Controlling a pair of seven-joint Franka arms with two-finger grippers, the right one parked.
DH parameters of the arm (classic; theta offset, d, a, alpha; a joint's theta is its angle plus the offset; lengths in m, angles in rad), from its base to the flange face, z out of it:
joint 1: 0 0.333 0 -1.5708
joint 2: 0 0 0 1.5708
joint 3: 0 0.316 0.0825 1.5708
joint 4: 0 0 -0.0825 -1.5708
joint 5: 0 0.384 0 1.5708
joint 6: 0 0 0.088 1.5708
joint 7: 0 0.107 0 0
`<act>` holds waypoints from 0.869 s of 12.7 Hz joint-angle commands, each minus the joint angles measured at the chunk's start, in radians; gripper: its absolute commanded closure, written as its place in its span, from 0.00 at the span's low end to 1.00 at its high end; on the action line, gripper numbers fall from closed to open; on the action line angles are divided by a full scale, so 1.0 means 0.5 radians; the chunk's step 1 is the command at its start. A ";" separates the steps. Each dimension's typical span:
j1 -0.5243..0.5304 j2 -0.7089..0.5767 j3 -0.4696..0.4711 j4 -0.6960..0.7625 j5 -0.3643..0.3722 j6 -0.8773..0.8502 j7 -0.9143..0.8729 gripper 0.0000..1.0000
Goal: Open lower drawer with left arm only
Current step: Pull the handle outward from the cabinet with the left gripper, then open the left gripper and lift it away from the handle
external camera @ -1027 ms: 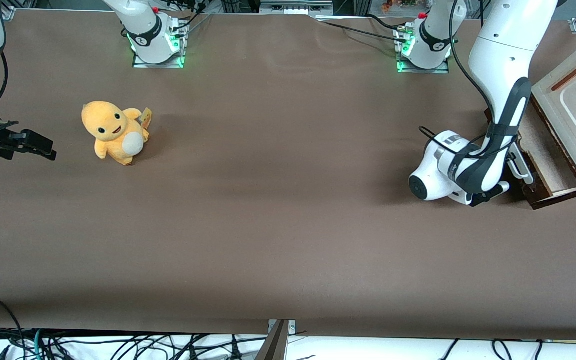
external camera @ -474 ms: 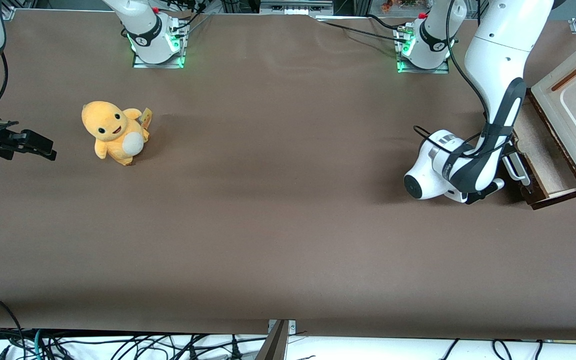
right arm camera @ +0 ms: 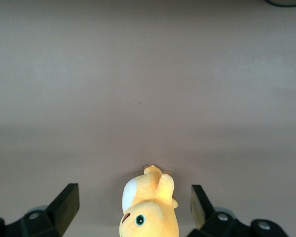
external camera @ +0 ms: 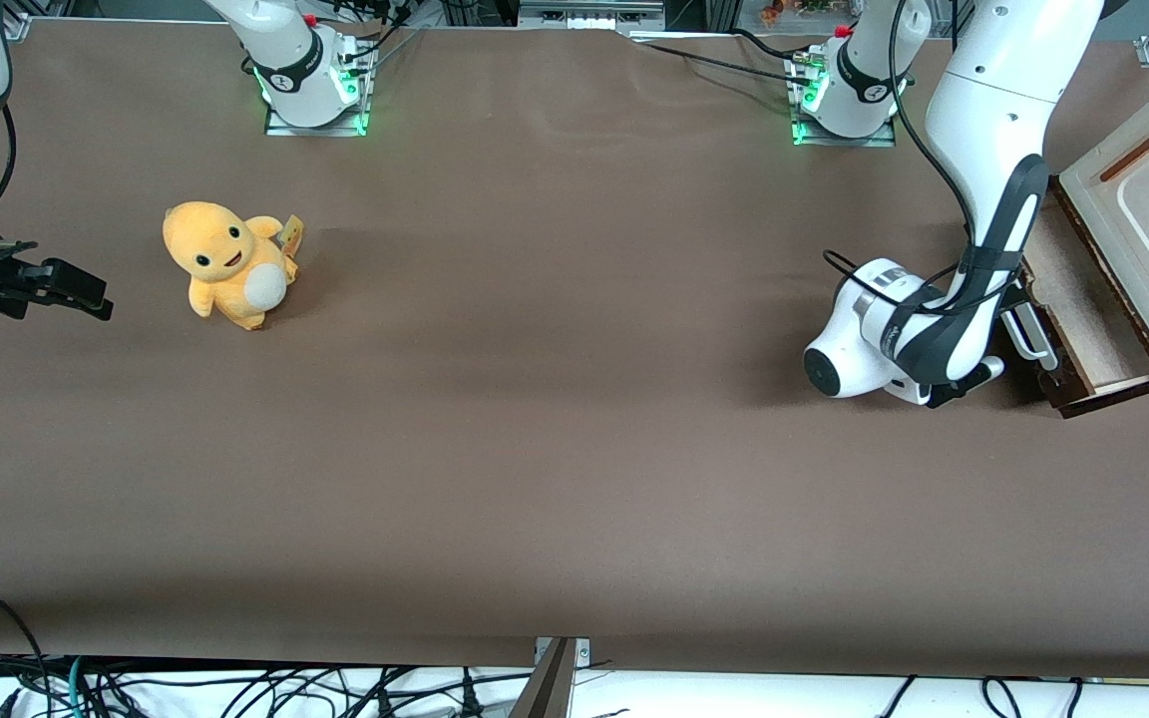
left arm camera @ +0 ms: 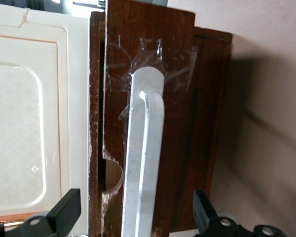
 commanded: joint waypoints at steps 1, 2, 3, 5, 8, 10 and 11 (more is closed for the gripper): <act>-0.013 0.008 -0.033 0.191 -0.203 -0.037 0.112 0.01; -0.016 0.002 -0.036 0.249 -0.268 -0.040 0.189 0.01; -0.013 -0.004 -0.051 0.326 -0.332 -0.040 0.262 0.01; -0.019 -0.028 -0.060 0.470 -0.461 -0.043 0.407 0.01; -0.025 -0.120 -0.103 0.627 -0.667 -0.043 0.585 0.01; -0.025 -0.194 -0.103 0.704 -0.802 -0.040 0.744 0.01; -0.025 -0.237 -0.103 0.746 -0.854 -0.037 0.857 0.01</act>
